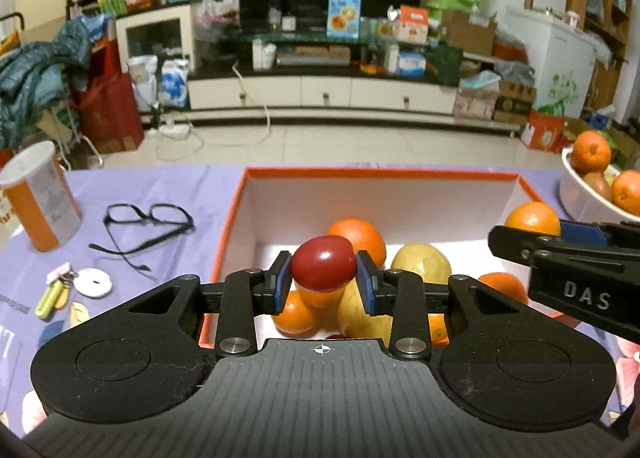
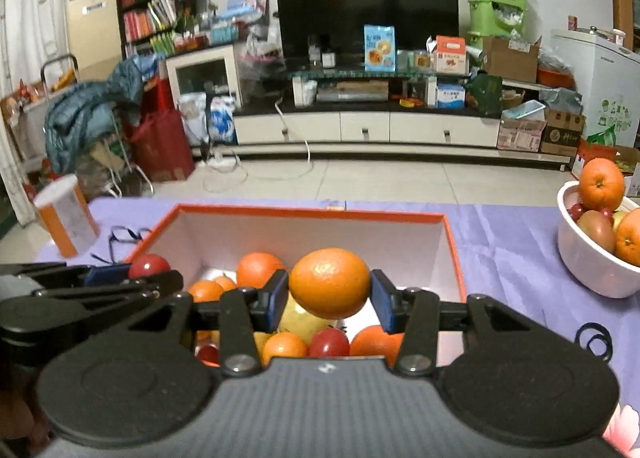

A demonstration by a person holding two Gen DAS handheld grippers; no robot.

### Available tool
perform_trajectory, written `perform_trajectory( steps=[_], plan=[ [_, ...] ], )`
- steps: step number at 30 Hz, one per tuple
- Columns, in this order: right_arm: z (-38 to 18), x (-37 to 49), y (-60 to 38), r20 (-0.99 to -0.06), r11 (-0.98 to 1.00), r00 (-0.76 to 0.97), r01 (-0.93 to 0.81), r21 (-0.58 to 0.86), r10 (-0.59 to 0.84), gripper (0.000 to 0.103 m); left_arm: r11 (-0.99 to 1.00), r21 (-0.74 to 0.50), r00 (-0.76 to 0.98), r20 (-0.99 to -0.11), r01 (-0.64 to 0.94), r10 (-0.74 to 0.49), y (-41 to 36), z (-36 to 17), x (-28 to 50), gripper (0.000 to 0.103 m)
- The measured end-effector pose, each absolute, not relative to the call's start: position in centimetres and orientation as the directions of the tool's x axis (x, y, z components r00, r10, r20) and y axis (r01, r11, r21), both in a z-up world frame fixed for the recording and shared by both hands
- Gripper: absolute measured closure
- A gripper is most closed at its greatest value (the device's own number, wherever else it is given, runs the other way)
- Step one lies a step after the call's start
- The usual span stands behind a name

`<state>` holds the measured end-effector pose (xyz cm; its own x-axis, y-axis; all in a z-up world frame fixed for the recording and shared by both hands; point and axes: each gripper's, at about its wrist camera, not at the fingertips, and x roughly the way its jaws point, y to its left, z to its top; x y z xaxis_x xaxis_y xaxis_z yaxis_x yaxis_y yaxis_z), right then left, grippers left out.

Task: Organize fruits
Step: 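Carry the tomato with the left gripper while the right gripper carries the tangerine over the box, then hold the tomato and tangerine in both grippers above the box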

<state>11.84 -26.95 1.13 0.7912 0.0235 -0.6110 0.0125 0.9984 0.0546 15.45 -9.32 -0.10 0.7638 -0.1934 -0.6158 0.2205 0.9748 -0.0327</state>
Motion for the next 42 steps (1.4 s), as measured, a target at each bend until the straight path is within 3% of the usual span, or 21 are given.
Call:
perform_trajectory(
  steps=[10,42],
  plan=[
    [-0.9,13.0,-27.0,-0.662,0.999,0.749,0.015,0.041,0.016,0.055,0.978,0.008,0.746,-0.648,0.207,-0.152,-10.6,-2.1,16.8,0.101],
    [-1.3,13.4,-26.7,-0.688,0.999,0.725,0.015,0.038,0.015,0.055,0.983,0.03,0.74,-0.663,0.179,-0.115,-10.6,-2.8,17.4,0.101]
  ],
)
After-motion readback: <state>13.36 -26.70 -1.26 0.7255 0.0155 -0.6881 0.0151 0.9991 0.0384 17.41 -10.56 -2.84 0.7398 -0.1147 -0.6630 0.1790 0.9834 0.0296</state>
